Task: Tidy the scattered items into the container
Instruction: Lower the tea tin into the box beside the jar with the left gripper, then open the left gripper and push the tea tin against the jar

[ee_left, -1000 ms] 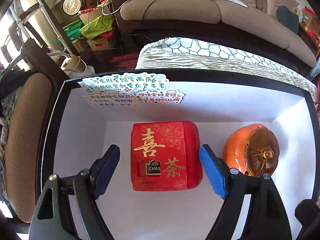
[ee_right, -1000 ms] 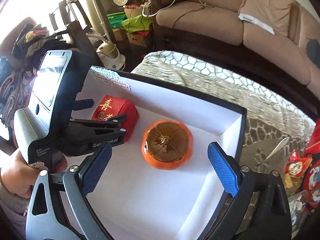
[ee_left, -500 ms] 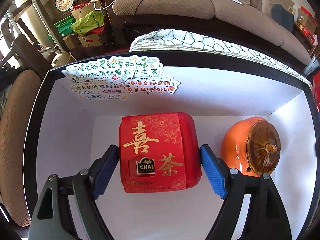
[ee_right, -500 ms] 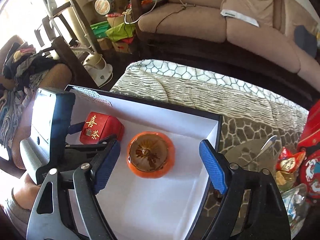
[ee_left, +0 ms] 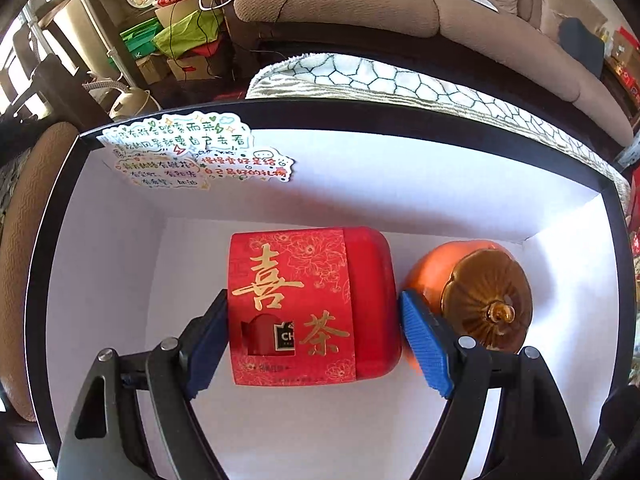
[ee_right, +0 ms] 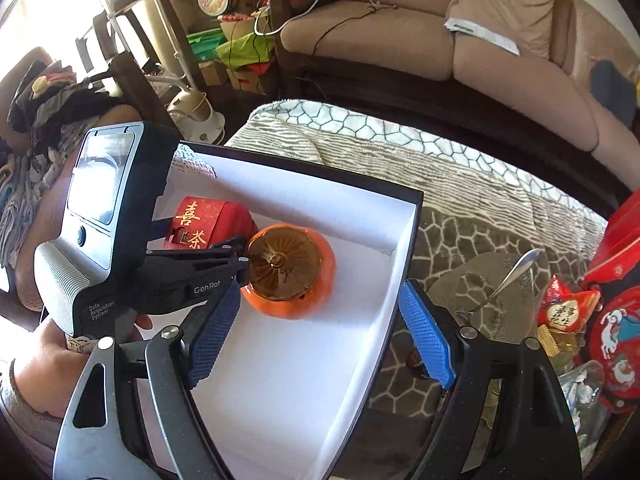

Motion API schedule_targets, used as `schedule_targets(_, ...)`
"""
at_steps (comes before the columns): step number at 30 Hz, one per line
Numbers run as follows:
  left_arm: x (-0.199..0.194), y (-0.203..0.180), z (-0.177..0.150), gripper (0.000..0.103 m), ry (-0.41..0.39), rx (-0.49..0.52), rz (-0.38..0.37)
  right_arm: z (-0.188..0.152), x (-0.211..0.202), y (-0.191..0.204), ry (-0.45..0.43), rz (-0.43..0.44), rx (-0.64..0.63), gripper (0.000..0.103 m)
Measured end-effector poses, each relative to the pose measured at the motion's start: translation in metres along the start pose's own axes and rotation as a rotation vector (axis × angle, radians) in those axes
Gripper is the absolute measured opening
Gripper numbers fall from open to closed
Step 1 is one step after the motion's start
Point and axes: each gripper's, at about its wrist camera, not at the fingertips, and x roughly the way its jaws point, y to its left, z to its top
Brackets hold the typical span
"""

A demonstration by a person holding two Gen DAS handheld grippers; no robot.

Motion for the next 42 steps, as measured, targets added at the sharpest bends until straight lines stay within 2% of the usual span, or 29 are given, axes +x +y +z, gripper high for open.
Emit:
schedule_targets(7,-0.001,-0.013,0.000,0.081,-0.027,-0.043,0.032,-0.003,-0.007,-0.013,-0.011,-0.008,0.022,0.080)
schedule_targets(13,0.002,-0.029,0.008,0.081,-0.033,0.008,0.039,-0.008,-0.003,-0.024,-0.006,-0.014,0.036,0.080)
schedule_targets(19,0.005,-0.033,0.015,0.081,-0.034,0.004,0.025,-0.012,-0.008,-0.028,-0.012,-0.017,0.025,0.080)
schedule_targets(22,0.005,-0.034,0.019,0.081,-0.020,0.047,0.022,-0.011,-0.012,-0.027,-0.022,-0.025,-0.004,0.080)
schedule_targets(25,0.002,-0.025,0.018,0.083,-0.002,0.082,0.011,-0.008,-0.011,-0.016,-0.030,-0.023,-0.082,0.080)
schedule_targets(28,-0.009,-0.007,0.012,0.083,-0.010,0.074,-0.019,-0.001,-0.004,0.010,-0.027,-0.035,-0.229,0.080)
schedule_targets(31,-0.013,0.014,0.009,0.083,-0.014,0.019,-0.085,0.007,0.015,0.030,0.037,-0.040,-0.306,0.080)
schedule_targets(34,-0.009,0.033,0.006,0.083,0.018,-0.062,-0.172,0.013,0.031,0.045,0.071,-0.067,-0.355,0.080)
schedule_targets(37,-0.019,0.047,0.003,0.083,0.002,-0.105,-0.233,0.013,0.044,0.064,0.110,-0.072,-0.459,0.080)
schedule_targets(40,-0.031,0.060,0.000,0.083,-0.026,-0.137,-0.261,0.005,0.064,0.086,0.158,-0.161,-0.632,0.080)
schedule_targets(42,-0.033,0.063,-0.001,0.083,-0.038,-0.136,-0.242,-0.003,0.080,0.095,0.204,-0.217,-0.722,0.079)
